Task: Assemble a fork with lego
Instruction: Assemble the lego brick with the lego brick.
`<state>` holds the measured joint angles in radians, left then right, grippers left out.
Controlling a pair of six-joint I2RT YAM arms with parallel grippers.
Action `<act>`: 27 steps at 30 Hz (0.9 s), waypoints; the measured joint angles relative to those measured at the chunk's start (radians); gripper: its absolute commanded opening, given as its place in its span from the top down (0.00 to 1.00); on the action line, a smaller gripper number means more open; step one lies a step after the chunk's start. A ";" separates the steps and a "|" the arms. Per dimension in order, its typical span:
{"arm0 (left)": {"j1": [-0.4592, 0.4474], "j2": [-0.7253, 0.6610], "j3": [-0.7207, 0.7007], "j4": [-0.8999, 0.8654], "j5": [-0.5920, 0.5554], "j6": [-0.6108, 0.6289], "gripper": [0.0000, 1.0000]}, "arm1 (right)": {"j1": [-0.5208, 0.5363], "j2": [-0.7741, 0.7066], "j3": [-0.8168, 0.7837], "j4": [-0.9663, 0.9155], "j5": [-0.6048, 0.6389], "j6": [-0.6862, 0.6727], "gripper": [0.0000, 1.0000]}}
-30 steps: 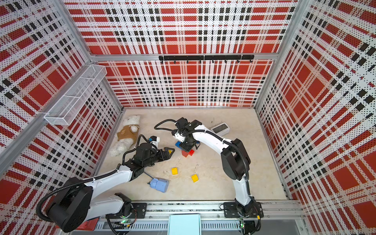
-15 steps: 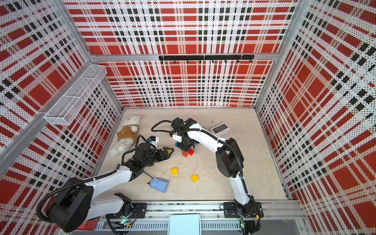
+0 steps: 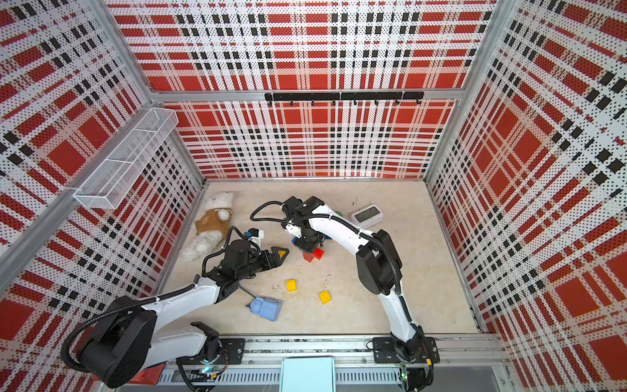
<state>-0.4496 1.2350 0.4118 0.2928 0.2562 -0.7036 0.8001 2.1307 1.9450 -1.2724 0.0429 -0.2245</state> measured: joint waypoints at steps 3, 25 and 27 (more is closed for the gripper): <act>0.000 0.000 0.000 0.000 0.002 0.000 0.10 | 0.000 0.000 0.002 -0.002 0.000 0.000 0.78; 0.014 -0.020 -0.008 0.007 0.006 -0.004 0.11 | 0.002 0.043 0.071 -0.047 -0.009 -0.014 0.35; 0.018 -0.027 -0.011 0.007 0.007 -0.005 0.11 | 0.001 0.039 0.071 -0.042 -0.013 -0.011 0.29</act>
<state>-0.4313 1.2076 0.4011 0.2996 0.2630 -0.7082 0.8009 2.1693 2.0163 -1.3140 0.0296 -0.2352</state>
